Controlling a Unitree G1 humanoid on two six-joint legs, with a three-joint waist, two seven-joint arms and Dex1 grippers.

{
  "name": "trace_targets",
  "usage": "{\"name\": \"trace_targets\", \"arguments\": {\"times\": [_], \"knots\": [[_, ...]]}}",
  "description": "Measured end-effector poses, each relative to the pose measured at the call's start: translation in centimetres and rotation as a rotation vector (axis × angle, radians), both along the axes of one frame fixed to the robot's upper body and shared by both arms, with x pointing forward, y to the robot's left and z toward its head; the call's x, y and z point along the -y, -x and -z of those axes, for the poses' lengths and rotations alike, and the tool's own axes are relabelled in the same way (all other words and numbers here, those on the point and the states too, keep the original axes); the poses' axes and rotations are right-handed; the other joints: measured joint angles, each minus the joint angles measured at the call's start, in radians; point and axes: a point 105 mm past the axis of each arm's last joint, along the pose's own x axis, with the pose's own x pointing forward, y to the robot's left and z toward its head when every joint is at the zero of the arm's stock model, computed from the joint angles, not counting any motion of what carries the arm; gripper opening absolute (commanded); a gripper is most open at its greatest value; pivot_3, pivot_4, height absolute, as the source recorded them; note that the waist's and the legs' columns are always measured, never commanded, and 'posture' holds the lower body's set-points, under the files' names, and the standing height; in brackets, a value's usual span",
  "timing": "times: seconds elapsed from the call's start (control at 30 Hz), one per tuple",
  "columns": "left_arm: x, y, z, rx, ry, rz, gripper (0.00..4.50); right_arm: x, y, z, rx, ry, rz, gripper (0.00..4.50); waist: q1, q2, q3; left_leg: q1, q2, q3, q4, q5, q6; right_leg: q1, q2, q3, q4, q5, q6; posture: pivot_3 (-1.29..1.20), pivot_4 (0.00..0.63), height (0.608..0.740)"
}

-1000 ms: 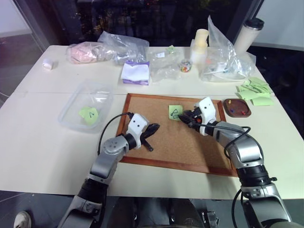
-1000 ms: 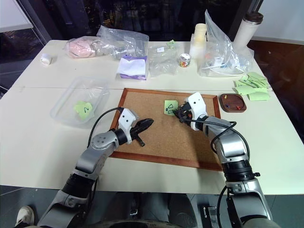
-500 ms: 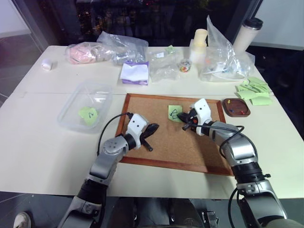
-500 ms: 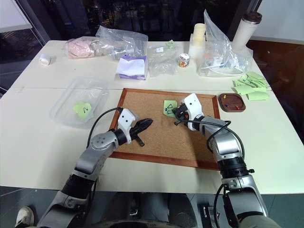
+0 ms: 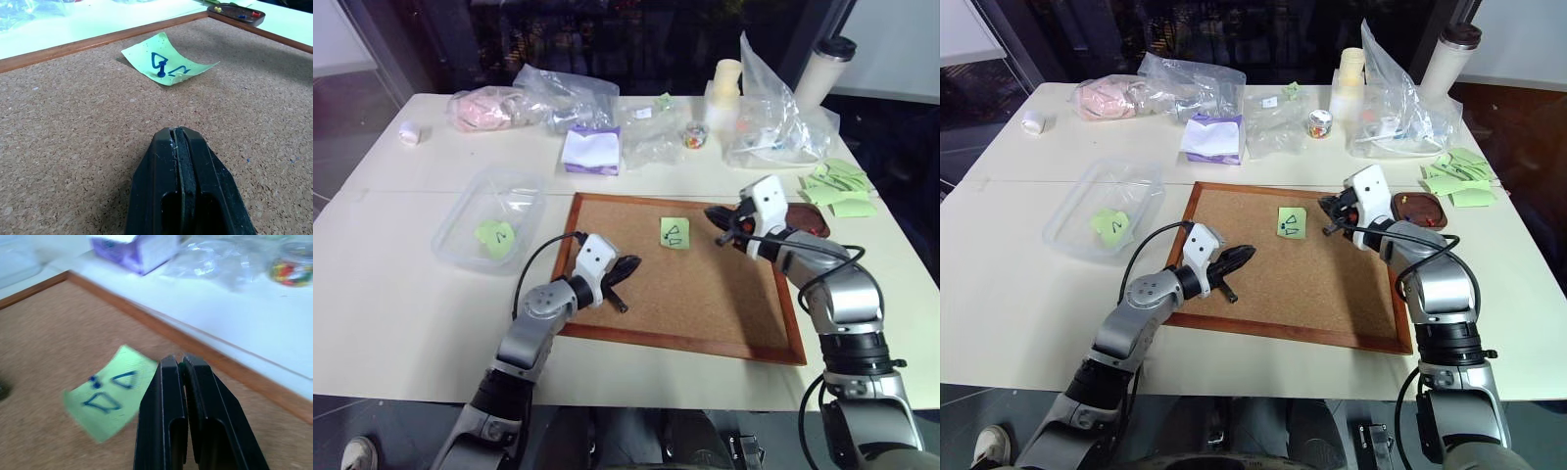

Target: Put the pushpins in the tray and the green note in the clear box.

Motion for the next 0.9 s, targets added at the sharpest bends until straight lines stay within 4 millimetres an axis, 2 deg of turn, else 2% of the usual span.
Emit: {"name": "trace_targets", "arguments": {"times": [0.07, 0.17, 0.23, 0.33, 0.53, 0.63, 0.73, 0.77, 0.83, 0.9], "knots": [[0.0, 0.0, 0.0, 0.000, 0.000, 0.001, 0.00, 2.7, -0.8, -0.7, 0.011, -0.013, 0.089, 0.05, 0.001, 0.000, 0.000, 0.000, 0.000, 0.000, 0.000, 0.000, 0.000, 0.000, 0.000, 0.000, 0.000, 0.000, 0.000, 0.00, 0.150, 0.740], [0.0, 0.0, 0.0, 0.002, 0.000, 0.001, 0.00, 7.7, -2.2, -1.6, 0.015, -0.059, 0.260, 0.05, 0.000, 0.000, 0.000, 0.000, 0.000, 0.000, 0.000, 0.000, 0.000, 0.000, 0.000, 0.000, 0.000, 0.000, 0.000, 0.00, 0.150, 0.740], [0.0, 0.0, 0.0, 0.002, 0.000, 0.002, 0.00, 10.3, -2.4, -1.7, 0.018, -0.055, 0.338, 0.05, 0.000, 0.000, 0.000, 0.000, 0.000, 0.001, 0.000, 0.000, 0.000, 0.000, 0.000, 0.000, 0.000, 0.000, 0.000, 0.00, 0.150, 0.740], [-0.1, 0.0, 0.0, 0.002, 0.000, -0.002, 0.00, 12.2, -2.8, -0.7, -0.004, -0.026, 0.399, 0.05, -0.002, 0.000, 0.000, 0.001, 0.000, 0.001, 0.000, 0.000, 0.000, 0.001, 0.000, 0.001, 0.000, 0.000, 0.000, 0.00, 0.150, 0.740], [0.1, 0.0, -0.1, 0.003, 0.008, -0.002, 0.00, 13.3, -3.1, 2.5, -0.086, 0.001, 0.437, 0.05, -0.001, 0.000, 0.000, 0.001, 0.000, 0.001, 0.000, 0.000, 0.000, 0.000, 0.000, 0.001, 0.000, 0.000, 0.000, 0.00, 0.150, 0.740], [0.1, 0.0, -0.1, 0.004, 0.008, -0.003, 0.00, 13.6, -3.0, 3.5, -0.107, 0.018, 0.440, 1.01, -0.001, 0.000, 0.000, 0.001, 0.000, 0.001, 0.000, 0.000, 0.000, 0.000, 0.000, 0.001, 0.000, 0.000, 0.000, 0.00, 0.150, 0.740], [0.1, 0.0, 0.0, 0.005, 0.006, -0.004, 0.00, 13.8, -2.9, 4.1, -0.117, 0.023, 0.444, 2.44, -0.001, 0.000, 0.000, 0.001, 0.000, 0.001, 0.000, 0.000, 0.000, 0.001, 0.000, 0.001, 0.000, 0.000, 0.000, 0.00, 0.150, 0.740], [0.1, 0.0, -0.1, 0.005, 0.006, -0.004, 0.00, 13.8, -2.9, 4.1, -0.114, 0.024, 0.444, 3.12, -0.001, 0.000, 0.000, 0.001, 0.000, 0.001, 0.000, 0.000, 0.000, 0.001, 0.000, 0.001, 0.000, 0.000, 0.000, 0.00, 0.150, 0.740], [0.1, 0.0, -0.1, 0.005, 0.006, -0.003, 0.00, 13.8, -2.9, 3.9, -0.107, 0.027, 0.442, 4.02, -0.001, 0.000, 0.000, 0.001, 0.000, 0.001, 0.000, 0.000, 0.000, 0.001, 0.000, 0.001, 0.000, 0.000, 0.000, 0.00, 0.150, 0.740], [0.1, 0.0, -0.1, 0.005, 0.006, -0.002, 0.00, 13.9, -2.9, 3.8, -0.104, 0.029, 0.443, 4.02, -0.001, 0.000, 0.000, 0.001, 0.000, 0.001, 0.000, 0.000, 0.000, 0.001, 0.000, 0.001, 0.000, 0.000, 0.000, 0.00, 0.150, 0.740]]}}
